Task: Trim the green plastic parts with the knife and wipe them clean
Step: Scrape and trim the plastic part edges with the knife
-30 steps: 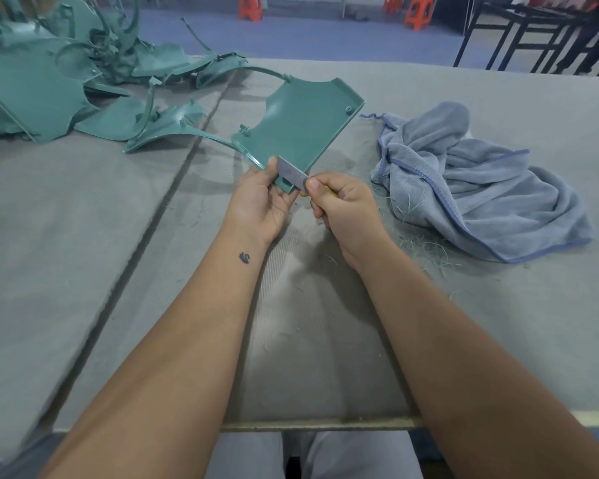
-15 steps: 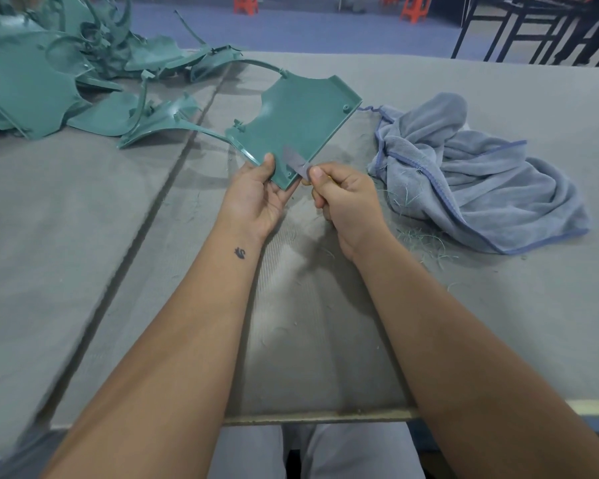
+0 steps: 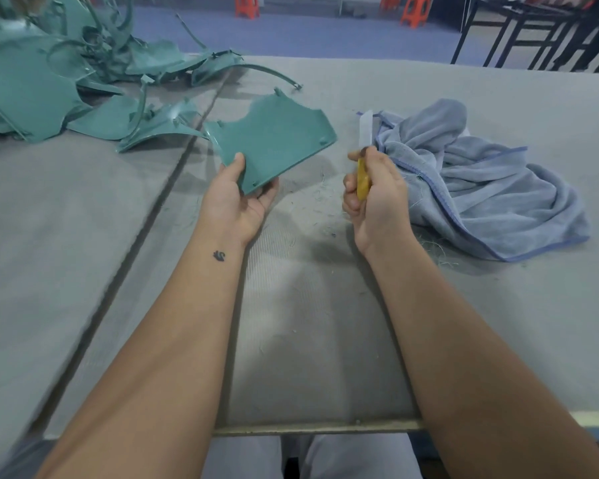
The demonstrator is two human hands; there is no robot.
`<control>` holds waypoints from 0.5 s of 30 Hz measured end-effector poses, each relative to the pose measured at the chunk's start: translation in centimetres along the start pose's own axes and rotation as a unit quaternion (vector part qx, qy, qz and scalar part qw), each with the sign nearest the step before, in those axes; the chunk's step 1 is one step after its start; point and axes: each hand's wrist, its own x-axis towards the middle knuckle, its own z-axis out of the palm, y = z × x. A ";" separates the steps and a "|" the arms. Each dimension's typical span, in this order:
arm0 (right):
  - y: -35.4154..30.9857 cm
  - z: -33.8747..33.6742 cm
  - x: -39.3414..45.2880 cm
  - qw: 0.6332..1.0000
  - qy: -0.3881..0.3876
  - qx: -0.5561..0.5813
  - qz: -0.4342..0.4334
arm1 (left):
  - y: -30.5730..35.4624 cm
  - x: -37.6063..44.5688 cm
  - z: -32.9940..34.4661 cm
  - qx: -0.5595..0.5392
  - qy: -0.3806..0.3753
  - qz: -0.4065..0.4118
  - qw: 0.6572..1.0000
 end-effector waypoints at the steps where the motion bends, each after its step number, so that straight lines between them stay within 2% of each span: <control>1: 0.0 0.1 0.1 1.000 0.000 -0.007 0.002 | 0.0 0.1 0.1 0.000 0.005 -0.001 1.000; 11: 0.0 0.3 1.0 0.993 0.023 -0.117 -0.011 | -0.2 0.7 0.3 0.067 -0.017 -0.014 0.997; 15: 0.3 0.2 0.8 0.989 0.001 -0.141 -0.044 | -0.3 0.6 0.5 0.062 -0.015 0.001 0.998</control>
